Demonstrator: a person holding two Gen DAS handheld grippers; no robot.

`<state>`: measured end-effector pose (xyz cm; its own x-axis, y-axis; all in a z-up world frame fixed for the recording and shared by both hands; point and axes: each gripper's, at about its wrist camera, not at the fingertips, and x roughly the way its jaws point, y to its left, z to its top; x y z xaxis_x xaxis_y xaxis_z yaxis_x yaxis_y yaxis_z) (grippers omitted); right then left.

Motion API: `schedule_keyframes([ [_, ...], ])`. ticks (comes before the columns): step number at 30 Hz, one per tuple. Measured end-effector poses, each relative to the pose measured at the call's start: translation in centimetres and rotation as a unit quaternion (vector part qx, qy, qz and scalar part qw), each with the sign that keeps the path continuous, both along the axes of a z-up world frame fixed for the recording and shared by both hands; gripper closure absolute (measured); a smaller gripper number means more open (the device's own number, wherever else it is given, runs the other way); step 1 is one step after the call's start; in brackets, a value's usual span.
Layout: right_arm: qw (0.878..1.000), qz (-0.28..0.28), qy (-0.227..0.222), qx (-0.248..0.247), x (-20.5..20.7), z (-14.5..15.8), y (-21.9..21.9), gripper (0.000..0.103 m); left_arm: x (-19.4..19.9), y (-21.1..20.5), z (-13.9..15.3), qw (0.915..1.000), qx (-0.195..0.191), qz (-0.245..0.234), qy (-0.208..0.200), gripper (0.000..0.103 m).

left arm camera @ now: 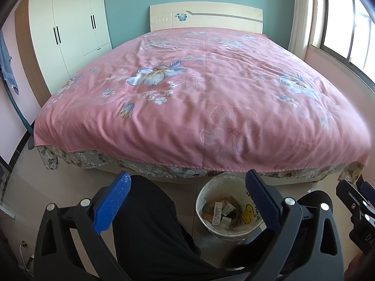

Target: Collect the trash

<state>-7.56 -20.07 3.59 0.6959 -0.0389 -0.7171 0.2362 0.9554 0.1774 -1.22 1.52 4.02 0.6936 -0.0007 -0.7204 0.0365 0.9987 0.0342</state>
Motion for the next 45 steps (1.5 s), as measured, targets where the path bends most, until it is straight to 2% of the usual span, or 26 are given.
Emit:
schedule_keyframes([
  [45, 1.000, 0.009, 0.012, 0.002, 0.08, -1.01, 0.80, 0.007, -0.20, -0.68, -0.02, 0.9999, 0.007, -0.009, -0.001, 0.003],
])
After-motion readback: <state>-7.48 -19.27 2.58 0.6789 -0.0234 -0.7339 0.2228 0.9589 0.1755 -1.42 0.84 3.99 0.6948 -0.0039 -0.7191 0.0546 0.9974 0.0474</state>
